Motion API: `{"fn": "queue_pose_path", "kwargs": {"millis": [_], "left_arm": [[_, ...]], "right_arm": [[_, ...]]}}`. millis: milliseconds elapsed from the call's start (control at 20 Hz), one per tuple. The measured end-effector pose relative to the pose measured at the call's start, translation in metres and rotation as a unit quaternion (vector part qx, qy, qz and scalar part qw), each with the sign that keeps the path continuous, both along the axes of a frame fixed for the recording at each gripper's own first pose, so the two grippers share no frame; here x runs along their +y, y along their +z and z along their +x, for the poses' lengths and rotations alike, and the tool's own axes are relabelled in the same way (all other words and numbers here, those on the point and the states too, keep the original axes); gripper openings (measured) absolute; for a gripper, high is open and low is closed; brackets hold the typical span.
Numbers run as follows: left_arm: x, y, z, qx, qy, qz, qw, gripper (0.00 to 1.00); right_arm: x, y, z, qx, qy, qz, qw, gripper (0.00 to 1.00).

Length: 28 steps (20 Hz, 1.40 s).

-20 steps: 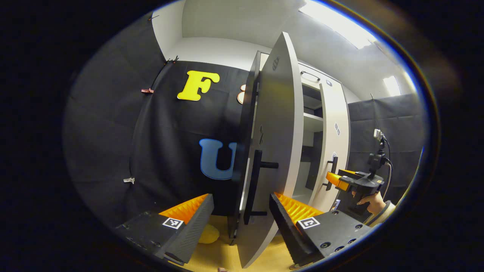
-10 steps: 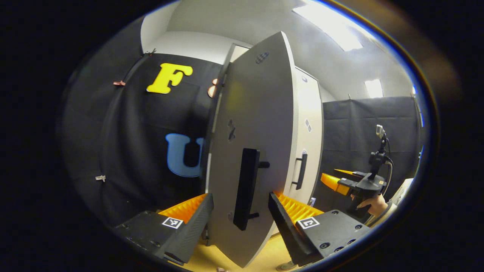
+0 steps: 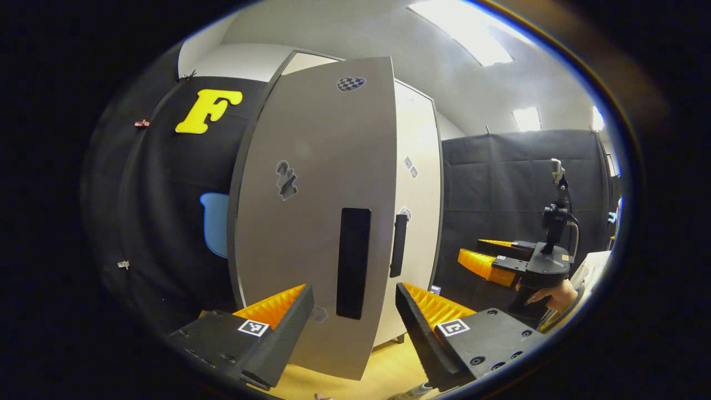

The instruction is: Grasp the bottle in the cabinet with the left hand and place it on the coaster, then close the right door with the right hand and the left door with the left hand.

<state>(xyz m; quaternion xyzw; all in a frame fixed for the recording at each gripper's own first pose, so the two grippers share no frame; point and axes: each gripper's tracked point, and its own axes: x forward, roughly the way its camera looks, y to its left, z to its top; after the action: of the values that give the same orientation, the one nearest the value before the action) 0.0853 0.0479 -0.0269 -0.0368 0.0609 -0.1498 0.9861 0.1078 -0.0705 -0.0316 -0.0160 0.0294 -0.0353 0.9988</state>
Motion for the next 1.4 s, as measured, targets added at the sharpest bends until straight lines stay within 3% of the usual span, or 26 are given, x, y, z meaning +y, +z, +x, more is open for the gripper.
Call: {"fn": "queue_pose_path", "kwargs": {"millis": [450, 1400], "left_arm": [[-0.021, -0.006, 0.000, 0.001, 0.015, 0.027, 1.000, 0.94], [-0.021, -0.010, 0.003, 0.003, 0.030, 0.027, 0.999, 0.95]], "right_arm": [[-0.004, 0.003, -0.015, 0.009, 0.010, 0.011, 1.000, 0.97], [-0.006, 0.009, -0.028, 0.012, 0.011, 0.007, 1.000, 0.97]]}}
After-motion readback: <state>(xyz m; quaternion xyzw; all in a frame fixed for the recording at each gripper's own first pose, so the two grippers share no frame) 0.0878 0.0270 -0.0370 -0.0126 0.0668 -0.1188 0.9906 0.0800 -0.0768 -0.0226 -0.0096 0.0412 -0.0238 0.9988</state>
